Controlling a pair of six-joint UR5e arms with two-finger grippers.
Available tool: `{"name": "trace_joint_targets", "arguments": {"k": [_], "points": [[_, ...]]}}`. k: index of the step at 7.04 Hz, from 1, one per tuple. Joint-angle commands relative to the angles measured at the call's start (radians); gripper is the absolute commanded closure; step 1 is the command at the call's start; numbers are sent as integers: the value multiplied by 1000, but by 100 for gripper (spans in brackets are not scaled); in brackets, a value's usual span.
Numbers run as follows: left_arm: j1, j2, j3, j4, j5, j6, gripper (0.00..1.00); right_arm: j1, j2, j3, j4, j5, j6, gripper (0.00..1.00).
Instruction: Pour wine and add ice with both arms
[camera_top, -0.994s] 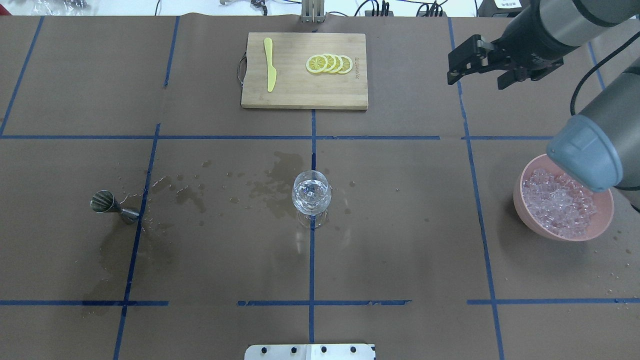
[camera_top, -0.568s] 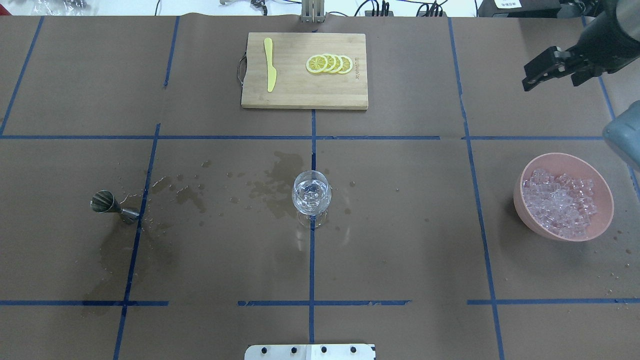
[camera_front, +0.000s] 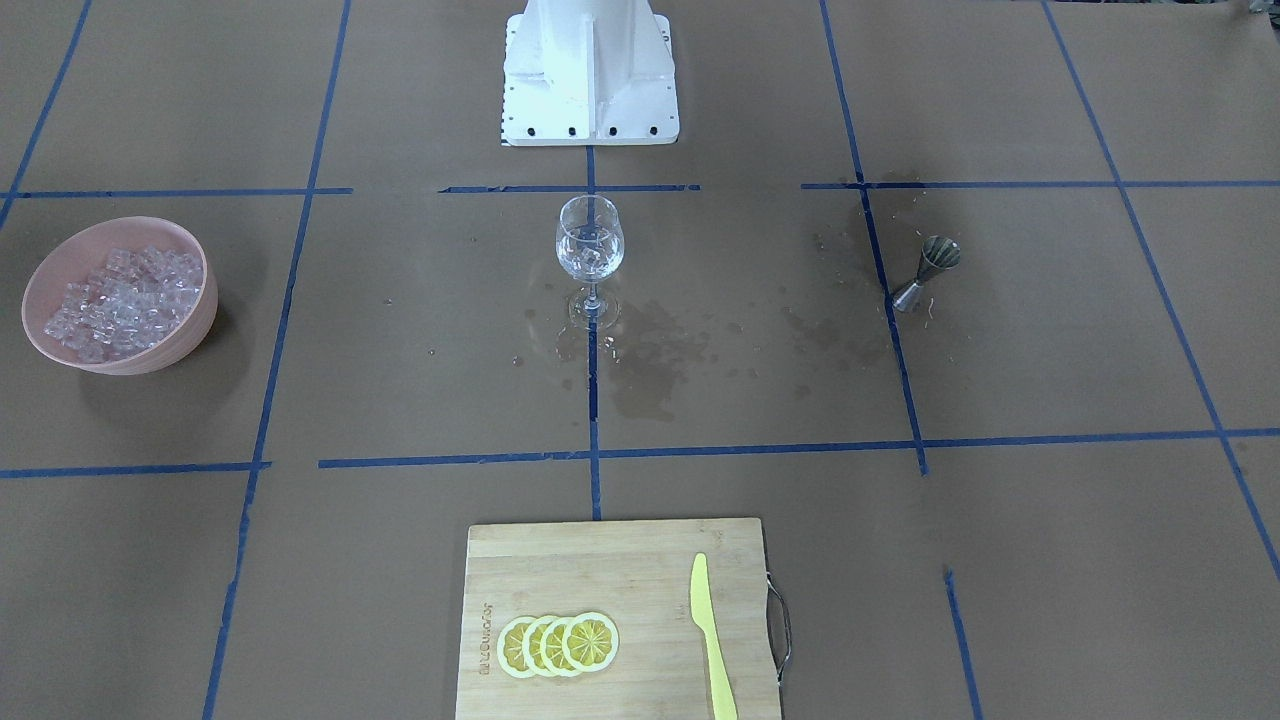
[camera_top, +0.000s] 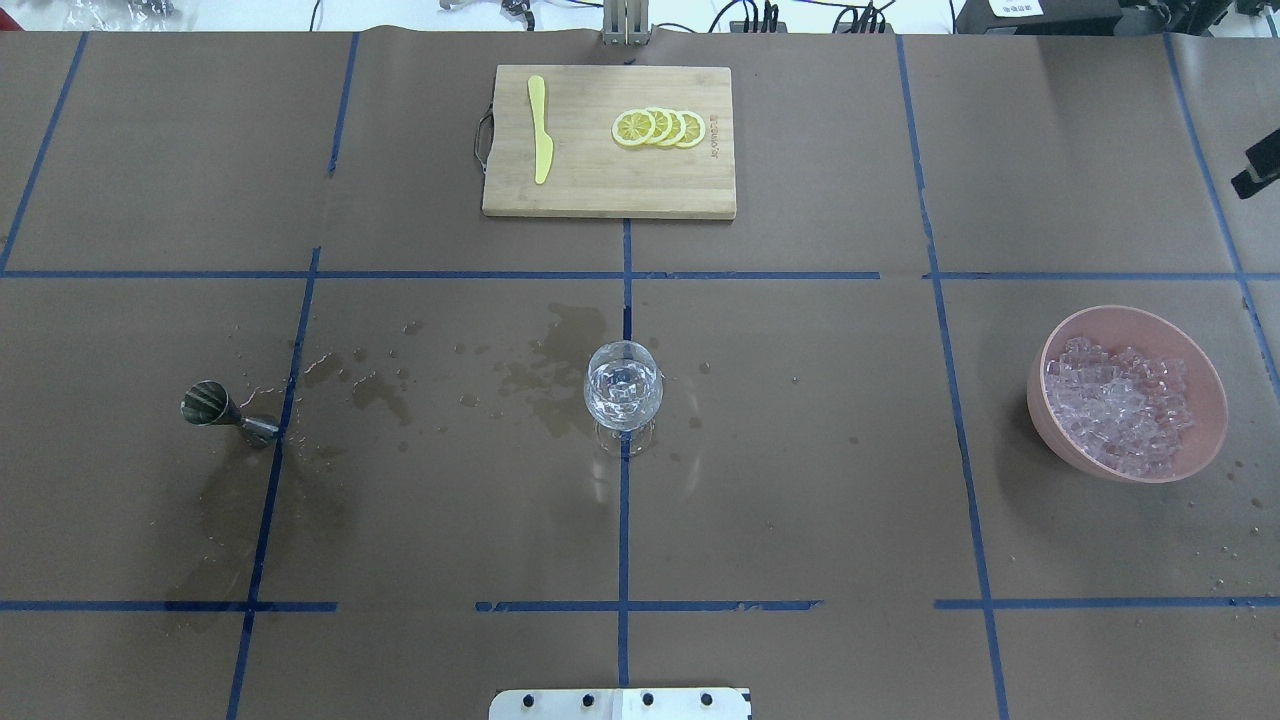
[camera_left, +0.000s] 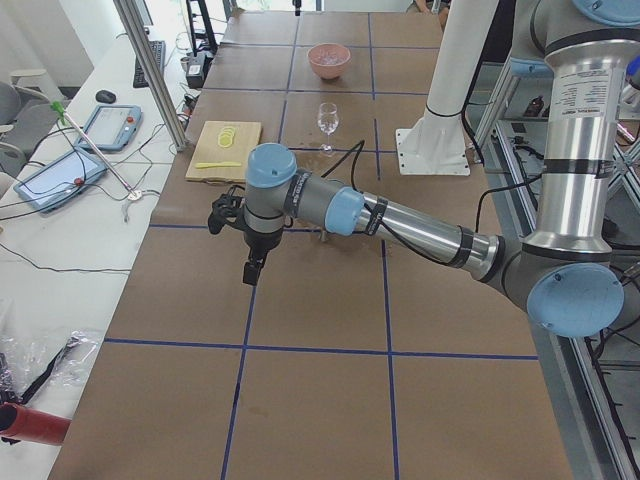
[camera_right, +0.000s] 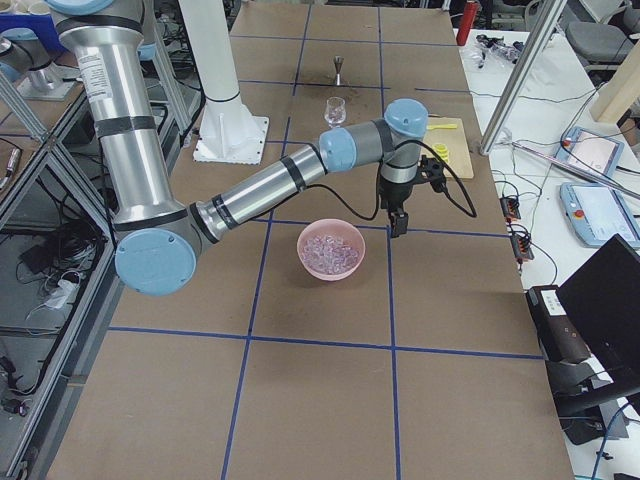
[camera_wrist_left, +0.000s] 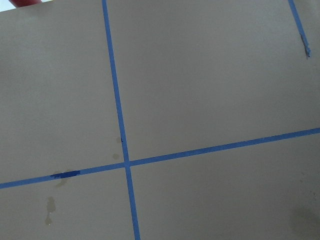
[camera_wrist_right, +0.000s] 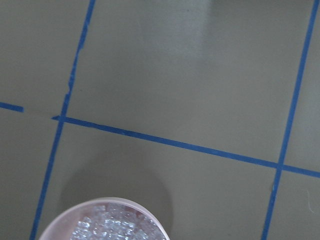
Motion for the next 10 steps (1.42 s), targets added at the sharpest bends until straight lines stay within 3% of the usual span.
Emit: {"name": "trace_joint_targets", "arguments": {"k": [1,3,4,5,6,8,10], "points": [[-5,36,76,-16,-8,12,0,83,-113,-26,1,20,-93,0],[-23,59,127,-16,-8,102,0,84,-129,-67,30,10,-81,0],[-31,59,154,-16,-8,130,0,84,-146,-136,100,9,-85,0],[-33,59,165,-16,-8,130,0,103,-161,-232,259,16,-81,0],[-33,59,167,-16,-8,130,0,124,-168,-289,347,18,-82,0],[-31,57,188,-17,-8,129,0,182,-168,-294,355,53,-88,0],[-31,56,193,-17,-8,129,0,219,-168,-285,320,147,-79,0]]}}
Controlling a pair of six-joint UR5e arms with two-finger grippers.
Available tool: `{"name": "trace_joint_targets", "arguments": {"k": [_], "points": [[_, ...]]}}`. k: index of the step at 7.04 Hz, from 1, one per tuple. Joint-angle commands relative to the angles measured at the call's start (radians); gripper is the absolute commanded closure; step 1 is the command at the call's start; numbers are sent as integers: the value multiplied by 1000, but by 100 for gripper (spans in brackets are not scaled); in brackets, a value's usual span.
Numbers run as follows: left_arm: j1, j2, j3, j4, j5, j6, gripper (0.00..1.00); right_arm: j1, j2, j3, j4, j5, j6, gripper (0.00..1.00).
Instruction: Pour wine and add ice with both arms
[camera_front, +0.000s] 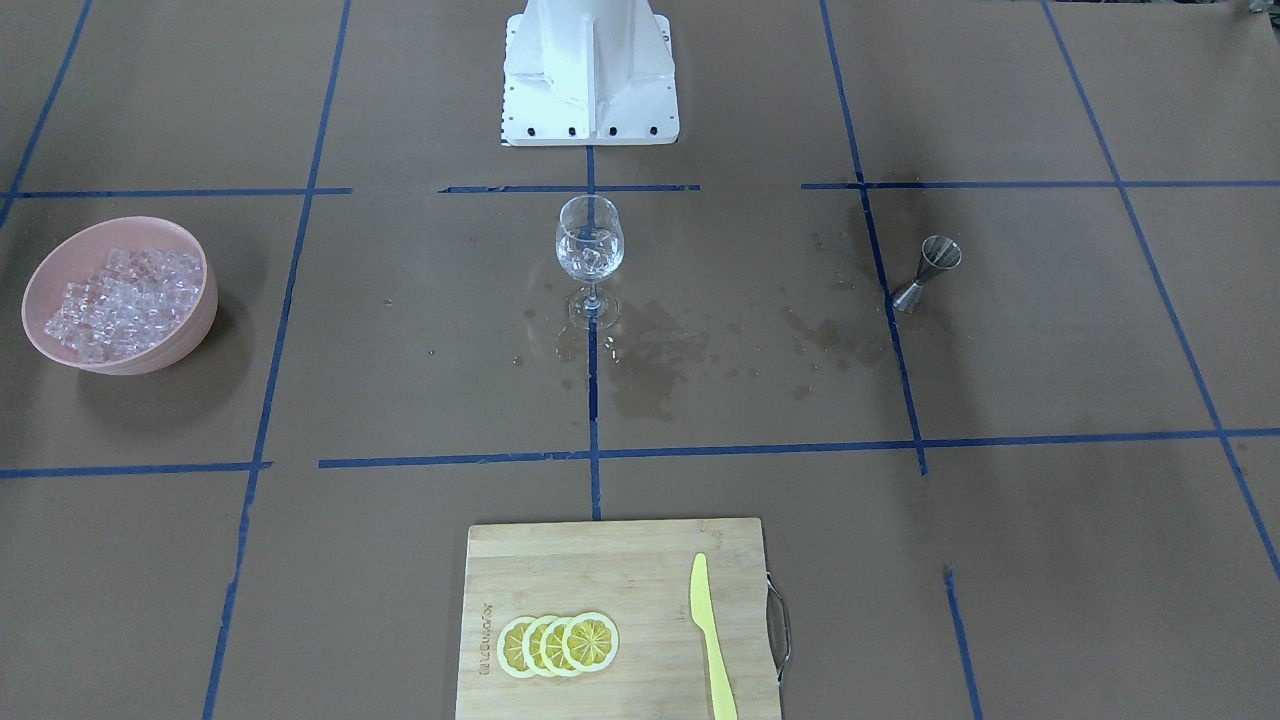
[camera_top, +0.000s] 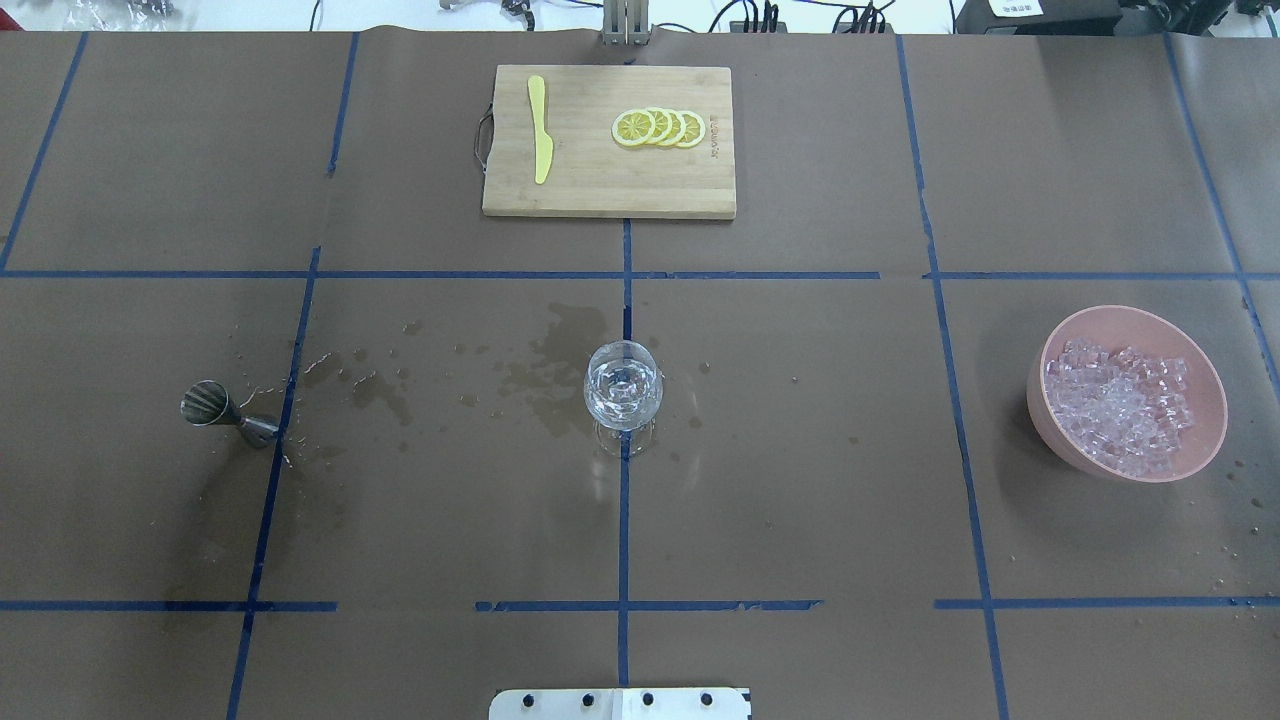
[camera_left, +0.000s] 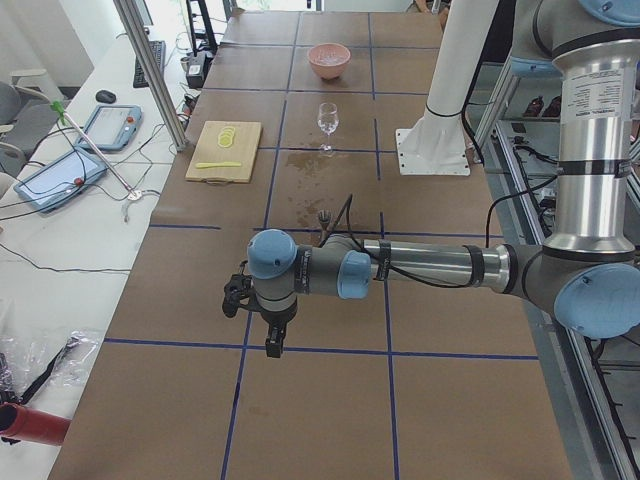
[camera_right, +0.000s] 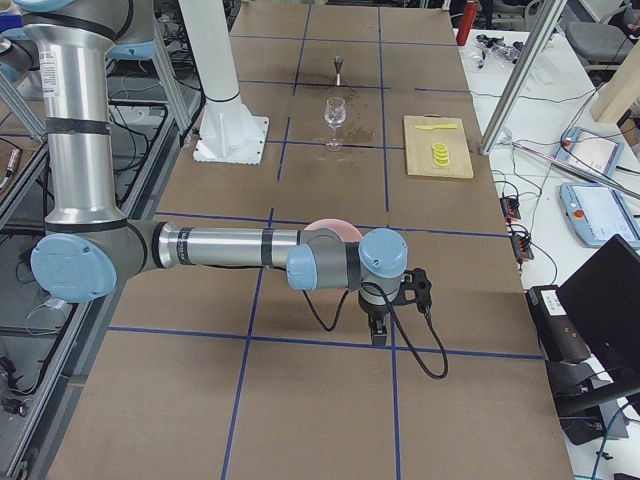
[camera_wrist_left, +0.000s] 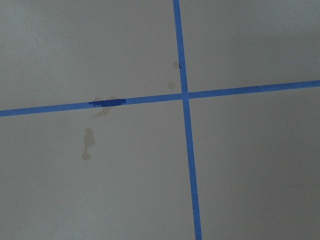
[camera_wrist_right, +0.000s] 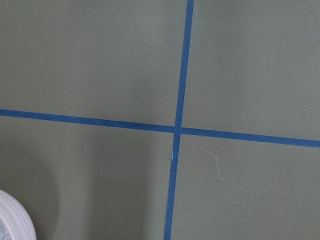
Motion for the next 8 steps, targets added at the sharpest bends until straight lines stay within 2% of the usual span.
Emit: {"name": "trace_joint_targets", "arguments": {"k": [1,2,3,4,5,7,8], "points": [[0,-4,11,0,0,-2,0,27,4,32,-73,46,8,0],[0,-6,17,0,0,-1,0,26,6,45,-115,43,41,0],[0,-6,17,0,2,-2,0,25,1,51,-112,34,149,0],[0,-7,17,0,2,-4,0,25,-3,57,-111,2,179,0],[0,-7,17,0,2,-4,0,24,-5,54,-108,-59,178,0],[0,-10,19,0,2,-5,0,19,-3,50,-97,-67,166,0],[0,-12,23,0,2,-5,0,15,-5,40,-50,-78,167,0]]}}
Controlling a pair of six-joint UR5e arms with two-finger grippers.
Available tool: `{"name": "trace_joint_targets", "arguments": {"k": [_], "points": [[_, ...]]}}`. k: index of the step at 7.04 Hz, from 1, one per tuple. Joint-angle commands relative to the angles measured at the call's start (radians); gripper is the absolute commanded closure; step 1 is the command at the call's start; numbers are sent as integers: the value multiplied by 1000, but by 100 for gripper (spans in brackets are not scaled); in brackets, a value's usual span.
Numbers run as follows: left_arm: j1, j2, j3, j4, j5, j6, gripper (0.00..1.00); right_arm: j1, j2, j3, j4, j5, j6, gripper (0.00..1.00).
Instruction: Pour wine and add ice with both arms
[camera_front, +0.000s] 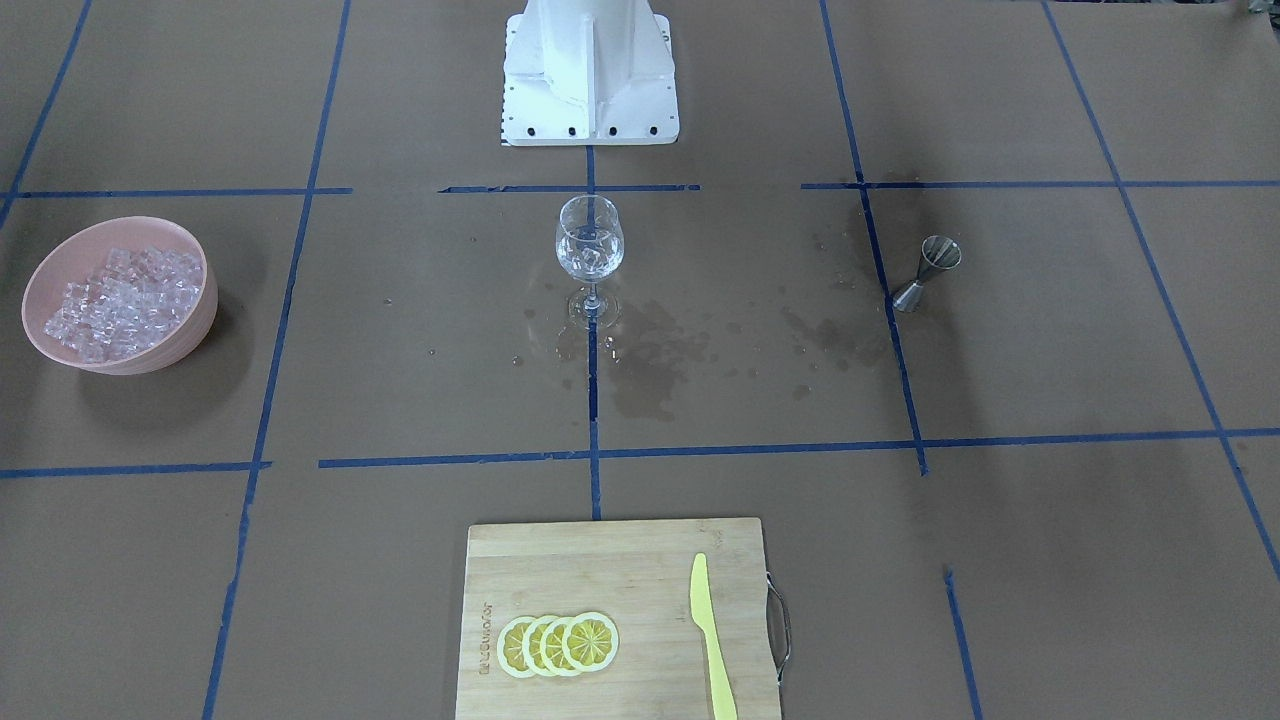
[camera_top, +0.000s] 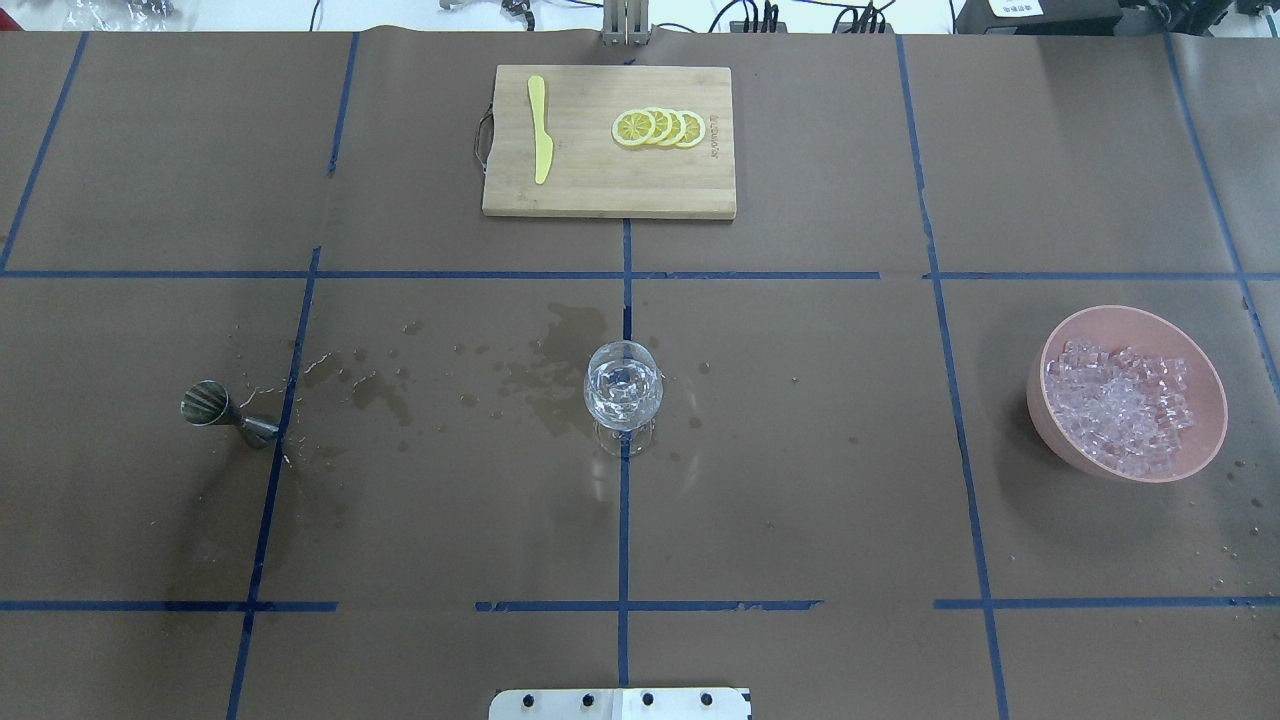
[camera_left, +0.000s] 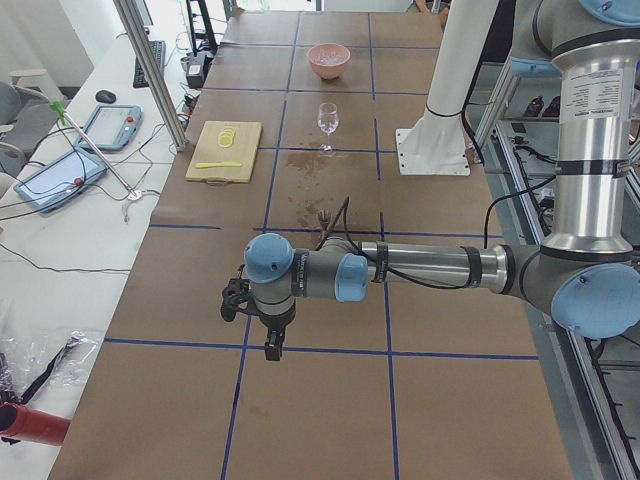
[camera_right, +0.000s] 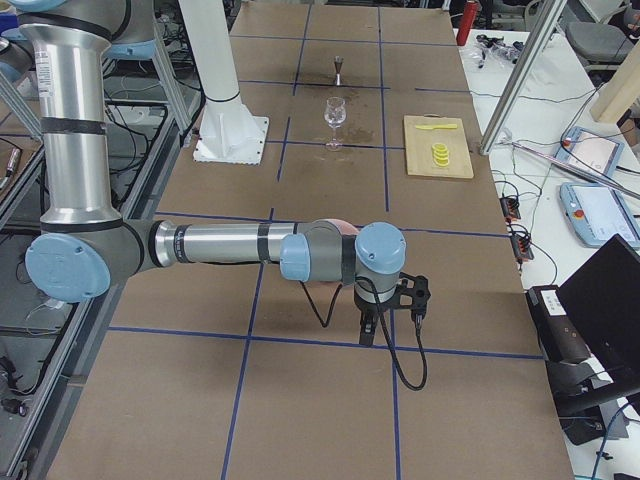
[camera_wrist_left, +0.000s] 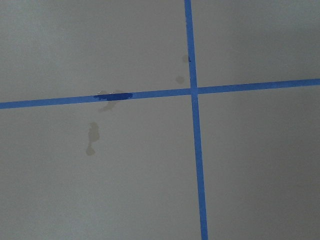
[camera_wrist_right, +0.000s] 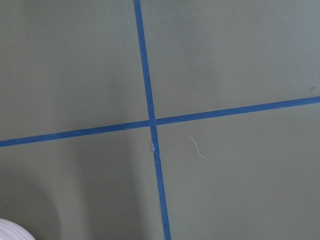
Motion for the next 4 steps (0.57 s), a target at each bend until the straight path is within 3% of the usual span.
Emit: {"name": "trace_joint_targets", "arguments": {"k": [1,4], "points": [[0,-3,2,0,0,-1,0,-8,-2,-9,54,-27,0,0],[2,-11,1,-2,0,9,0,-13,0,-8,56,-27,-3,0]]}}
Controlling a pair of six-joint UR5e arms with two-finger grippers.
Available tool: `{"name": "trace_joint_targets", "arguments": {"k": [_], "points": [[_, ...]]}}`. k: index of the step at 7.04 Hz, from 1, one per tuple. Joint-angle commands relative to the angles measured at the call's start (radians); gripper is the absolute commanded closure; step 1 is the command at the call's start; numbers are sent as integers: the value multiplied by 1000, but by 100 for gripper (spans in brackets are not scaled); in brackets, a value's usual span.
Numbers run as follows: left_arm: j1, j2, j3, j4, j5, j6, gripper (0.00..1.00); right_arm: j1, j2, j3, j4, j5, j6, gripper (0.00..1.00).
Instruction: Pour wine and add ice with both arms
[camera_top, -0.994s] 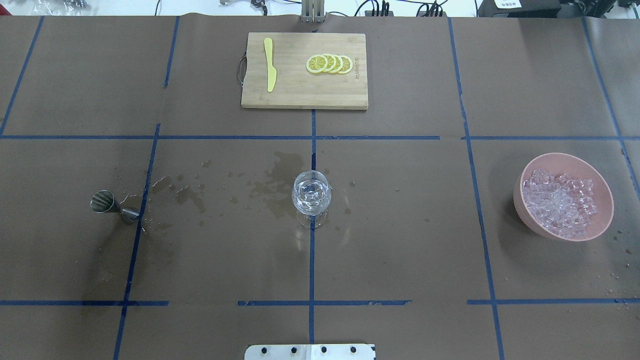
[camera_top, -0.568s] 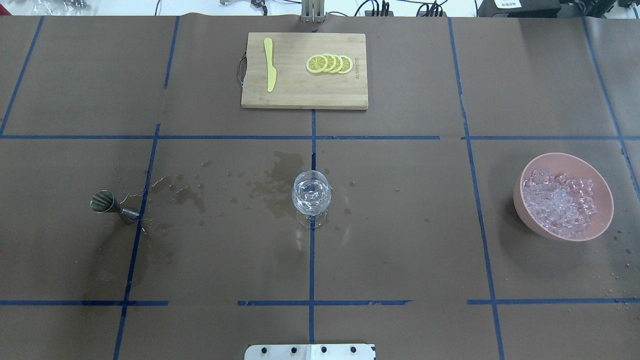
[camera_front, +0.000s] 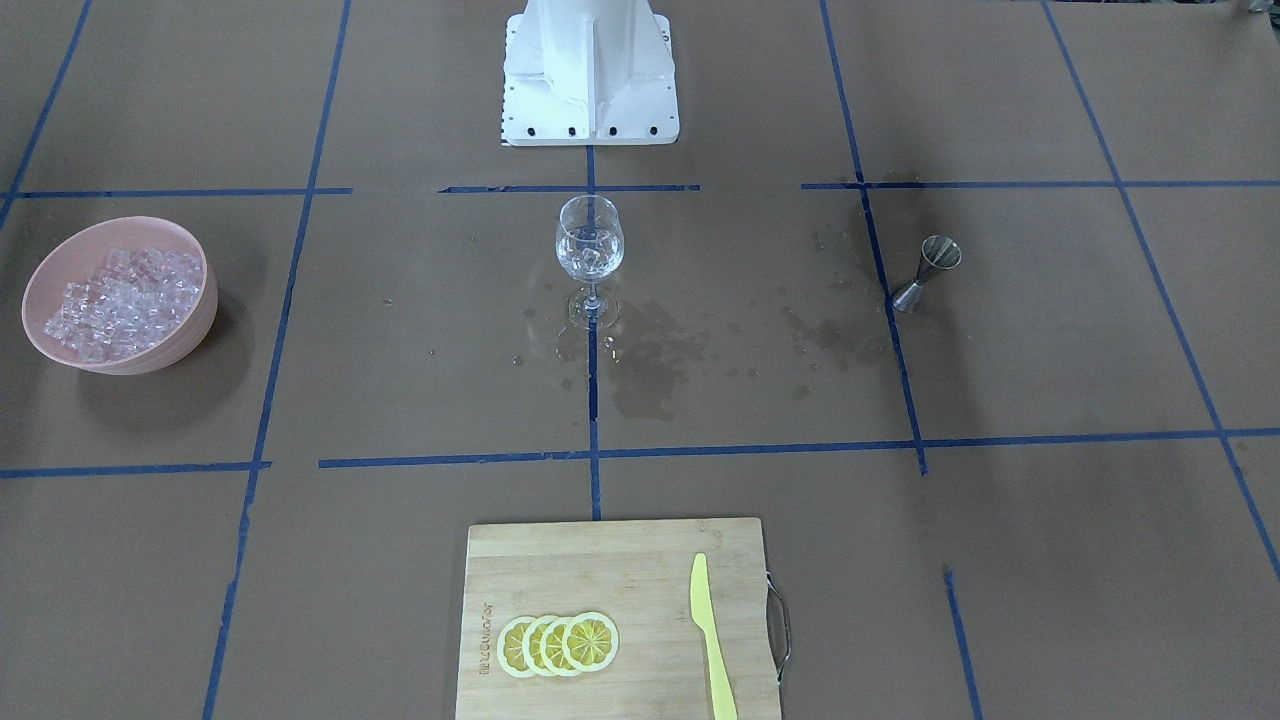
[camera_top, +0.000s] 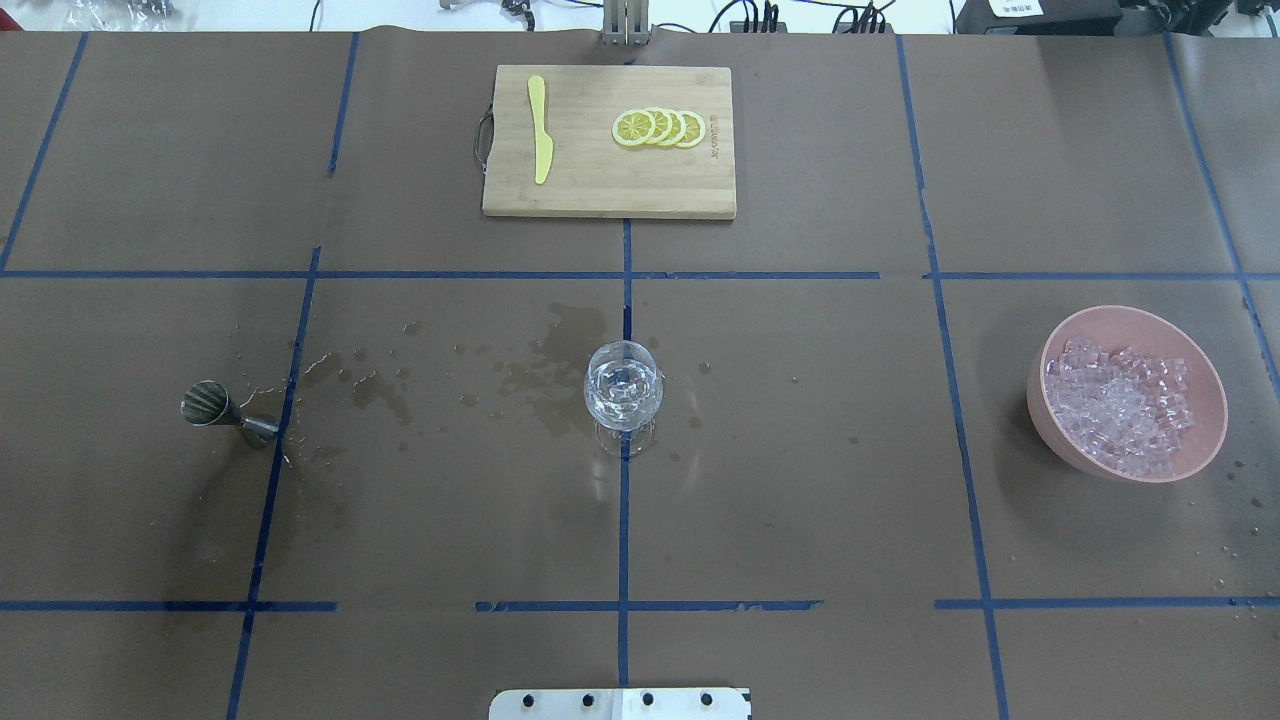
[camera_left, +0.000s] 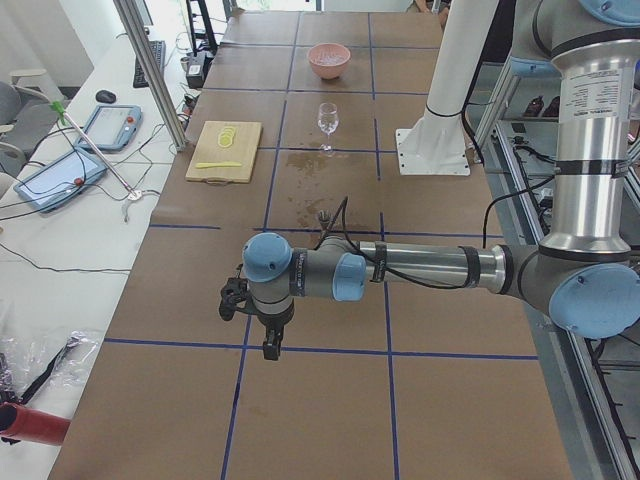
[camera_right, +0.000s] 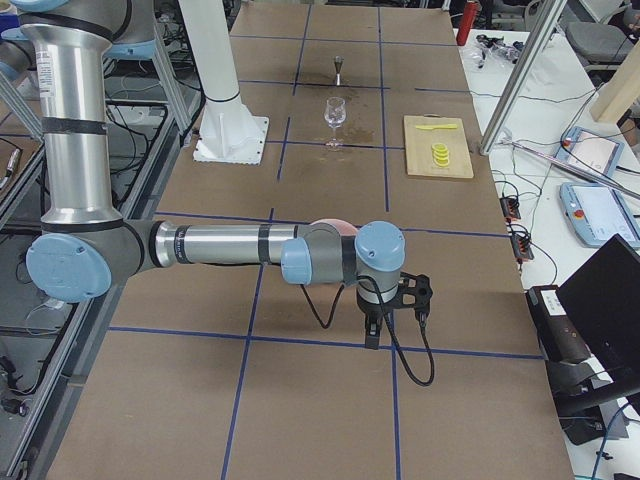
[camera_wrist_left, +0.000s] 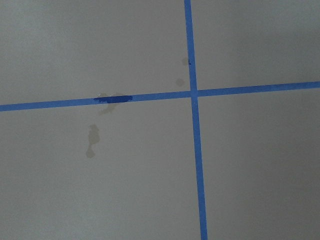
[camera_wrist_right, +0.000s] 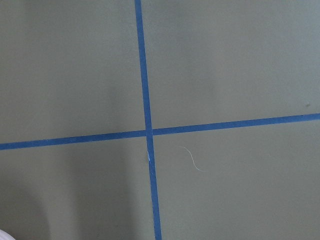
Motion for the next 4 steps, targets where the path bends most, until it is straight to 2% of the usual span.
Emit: {"name": "trace_joint_targets", "arguments": {"k": [1,4], "points": [[1,-3,-1,-7,1,19,0,-4,1,0,2,1,-4,0],[-1,3,-1,-7,1,23,0,-4,1,3,2,2,-8,0]]}}
